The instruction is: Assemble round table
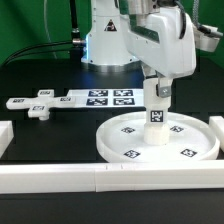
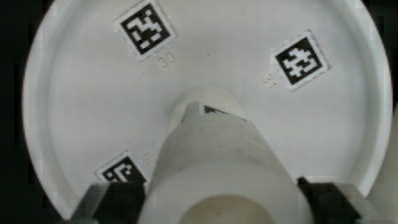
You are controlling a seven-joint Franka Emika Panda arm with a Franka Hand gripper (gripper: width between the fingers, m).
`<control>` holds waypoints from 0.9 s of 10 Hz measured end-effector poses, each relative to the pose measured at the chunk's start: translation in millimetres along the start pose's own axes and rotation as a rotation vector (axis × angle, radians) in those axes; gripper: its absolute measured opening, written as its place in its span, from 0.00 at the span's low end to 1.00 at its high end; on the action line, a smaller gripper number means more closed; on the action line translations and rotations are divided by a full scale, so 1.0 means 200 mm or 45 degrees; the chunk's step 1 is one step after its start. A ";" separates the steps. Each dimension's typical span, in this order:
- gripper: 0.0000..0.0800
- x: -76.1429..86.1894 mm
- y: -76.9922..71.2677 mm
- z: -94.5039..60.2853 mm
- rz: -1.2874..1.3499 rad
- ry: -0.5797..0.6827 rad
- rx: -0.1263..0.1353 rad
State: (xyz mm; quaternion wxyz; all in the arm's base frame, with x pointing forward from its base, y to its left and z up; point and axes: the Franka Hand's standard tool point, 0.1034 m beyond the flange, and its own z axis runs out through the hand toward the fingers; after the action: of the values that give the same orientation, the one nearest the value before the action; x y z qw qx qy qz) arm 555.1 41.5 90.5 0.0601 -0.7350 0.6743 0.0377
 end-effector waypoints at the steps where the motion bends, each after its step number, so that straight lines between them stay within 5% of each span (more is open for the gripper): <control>1: 0.51 -0.02 0.00 0.00 0.096 -0.017 0.004; 6: 0.51 -0.05 0.00 0.01 0.369 -0.064 0.009; 7: 0.72 -0.05 0.00 0.01 0.346 -0.066 0.008; 9: 0.79 -0.06 0.00 0.01 0.300 -0.070 0.007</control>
Offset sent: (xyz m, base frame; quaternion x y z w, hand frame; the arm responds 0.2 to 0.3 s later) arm 0.0000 0.0000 0.0000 0.0000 0.0000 0.1938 0.9810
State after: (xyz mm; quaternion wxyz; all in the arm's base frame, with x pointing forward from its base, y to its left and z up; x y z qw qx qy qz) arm 554.6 54.1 89.5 0.0758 -0.6492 0.7542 0.0629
